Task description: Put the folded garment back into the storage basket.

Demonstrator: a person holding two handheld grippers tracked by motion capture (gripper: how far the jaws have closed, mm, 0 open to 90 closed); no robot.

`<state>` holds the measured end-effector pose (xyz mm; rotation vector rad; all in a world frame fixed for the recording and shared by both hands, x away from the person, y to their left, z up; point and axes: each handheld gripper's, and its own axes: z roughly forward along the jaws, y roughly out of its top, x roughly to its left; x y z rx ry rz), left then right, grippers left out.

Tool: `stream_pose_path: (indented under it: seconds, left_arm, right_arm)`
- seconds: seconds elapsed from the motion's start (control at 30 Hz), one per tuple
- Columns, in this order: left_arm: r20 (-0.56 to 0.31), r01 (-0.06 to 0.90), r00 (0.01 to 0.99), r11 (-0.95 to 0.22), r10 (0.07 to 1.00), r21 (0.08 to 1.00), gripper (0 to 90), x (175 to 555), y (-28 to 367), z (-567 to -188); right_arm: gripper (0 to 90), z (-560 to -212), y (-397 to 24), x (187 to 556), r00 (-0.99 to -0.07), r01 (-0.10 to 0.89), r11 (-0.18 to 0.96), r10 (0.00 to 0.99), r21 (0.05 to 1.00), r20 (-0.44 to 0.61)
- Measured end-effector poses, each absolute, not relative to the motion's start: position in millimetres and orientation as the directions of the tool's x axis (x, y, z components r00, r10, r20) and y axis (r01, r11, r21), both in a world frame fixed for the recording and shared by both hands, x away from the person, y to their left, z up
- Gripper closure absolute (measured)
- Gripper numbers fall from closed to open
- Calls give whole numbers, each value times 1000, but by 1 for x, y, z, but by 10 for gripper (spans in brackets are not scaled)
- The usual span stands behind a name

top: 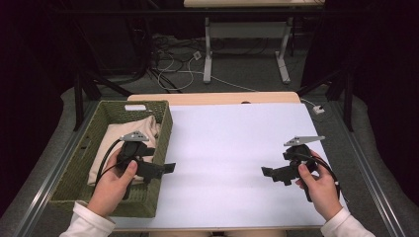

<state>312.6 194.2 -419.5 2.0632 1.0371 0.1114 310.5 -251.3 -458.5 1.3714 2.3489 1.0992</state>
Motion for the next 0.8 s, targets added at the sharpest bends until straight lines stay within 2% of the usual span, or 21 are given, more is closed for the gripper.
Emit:
stream_pose_path:
  seconds: [0.37, 0.6, 0.8]
  left_arm:
    - [-221, 616, 627, -302, 747, 728, 10, 308, 209, -429]
    - [-263, 620, 586, -215, 767, 754, 16, 301, 225, -435]
    - [-249, 625, 538, -183, 805, 759, 27, 292, 242, -440]
  right_arm:
    - [0, -488, -266, 299, -502, 653, 227, 844, 722, 188]
    - [0, -502, -275, 295, -458, 650, 174, 866, 740, 199]
    - [0, -513, -278, 292, -439, 642, 154, 877, 752, 196]
